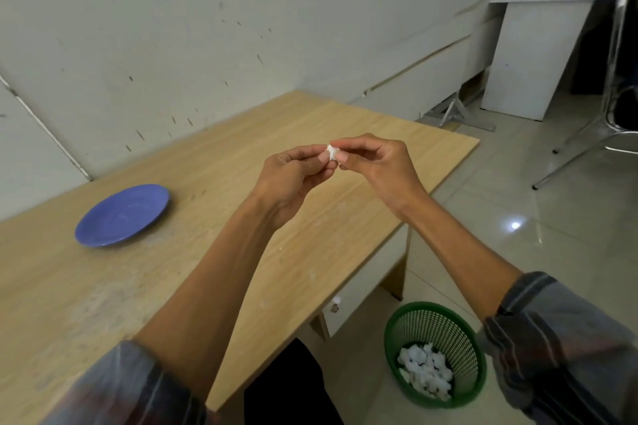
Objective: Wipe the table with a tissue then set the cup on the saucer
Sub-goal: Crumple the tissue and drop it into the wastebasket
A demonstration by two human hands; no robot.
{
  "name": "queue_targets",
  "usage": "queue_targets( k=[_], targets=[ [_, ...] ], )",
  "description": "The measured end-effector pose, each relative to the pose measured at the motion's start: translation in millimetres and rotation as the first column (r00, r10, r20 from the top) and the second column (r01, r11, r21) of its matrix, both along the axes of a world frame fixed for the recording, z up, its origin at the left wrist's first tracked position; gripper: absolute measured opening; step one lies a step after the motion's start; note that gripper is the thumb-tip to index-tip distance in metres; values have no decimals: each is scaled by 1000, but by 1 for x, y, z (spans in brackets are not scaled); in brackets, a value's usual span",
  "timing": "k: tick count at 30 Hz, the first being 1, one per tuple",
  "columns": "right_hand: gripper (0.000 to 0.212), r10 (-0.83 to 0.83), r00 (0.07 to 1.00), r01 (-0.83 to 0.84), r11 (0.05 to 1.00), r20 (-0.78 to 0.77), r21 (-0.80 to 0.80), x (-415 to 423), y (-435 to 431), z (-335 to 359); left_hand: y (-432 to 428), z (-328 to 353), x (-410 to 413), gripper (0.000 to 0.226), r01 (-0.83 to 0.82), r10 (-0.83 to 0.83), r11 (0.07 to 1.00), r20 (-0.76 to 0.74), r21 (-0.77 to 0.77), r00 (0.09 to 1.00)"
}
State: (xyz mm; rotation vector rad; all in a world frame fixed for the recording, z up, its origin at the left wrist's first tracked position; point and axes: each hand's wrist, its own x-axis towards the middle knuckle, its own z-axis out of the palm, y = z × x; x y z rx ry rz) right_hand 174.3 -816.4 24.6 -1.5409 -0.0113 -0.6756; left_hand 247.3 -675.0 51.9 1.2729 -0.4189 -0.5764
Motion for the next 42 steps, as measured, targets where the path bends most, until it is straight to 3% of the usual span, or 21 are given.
queue_targets(
  k=[7, 9, 15, 19, 21, 24, 26, 29, 33, 34, 37, 40, 42],
  targets=[
    [33, 2, 1000, 0, 997, -22, 82, -59, -44, -25, -51, -15, -40, 16, 247, -236, 969, -243, 14, 941],
    [36, -30, 998, 37, 991, -58, 127, -85, -54, -43, -67, -34, -63, 21, 291, -267, 956, -323, 27, 908],
    [30, -156, 972, 200, 942, -174, 271, -158, -62, -102, -96, -99, -116, 7, 478, -387, 867, -415, 139, 823],
    [27, -188, 954, 275, 862, -235, 425, -188, -62, -155, -95, -142, -133, 50, 548, -409, 786, -425, 285, 808],
    [22, -211, 921, 361, 779, -327, 513, -194, -60, -191, -89, -166, -137, 46, 526, -372, 739, -395, 421, 840],
    [13, -222, 762, 587, 632, -608, 506, -194, -52, -256, -74, -209, -137, 27, 440, -374, 574, -258, 691, 891],
    [15, -163, 634, 689, 562, -756, 457, -191, -43, -296, -64, -234, -134, 18, 437, -408, 475, -249, 763, 878],
    [23, -69, 500, 769, 495, -863, 405, -183, -33, -342, -57, -263, -129, 7, 426, -445, 390, -239, 816, 863],
    [8, -7, 372, 841, 425, -928, 334, -166, -37, -375, -59, -280, -125, 10, 419, -495, 323, -226, 848, 839],
    [10, 0, 358, 843, 430, -934, 323, -163, -41, -379, -62, -281, -123, 10, 413, -510, 308, -217, 857, 833],
    [30, 8, 318, 751, 607, -948, 258, -152, -54, -382, -74, -275, -121, 15, 403, -542, 308, -190, 862, 819],
    [37, -50, 118, 732, 680, -992, 53, -139, -62, -376, -88, -263, -120, 16, 386, -583, 306, -149, 870, 799],
    [36, -89, 65, 682, 731, -994, -21, -133, -65, -364, -97, -253, -118, 19, 381, -610, 318, -121, 868, 783]
  ],
)
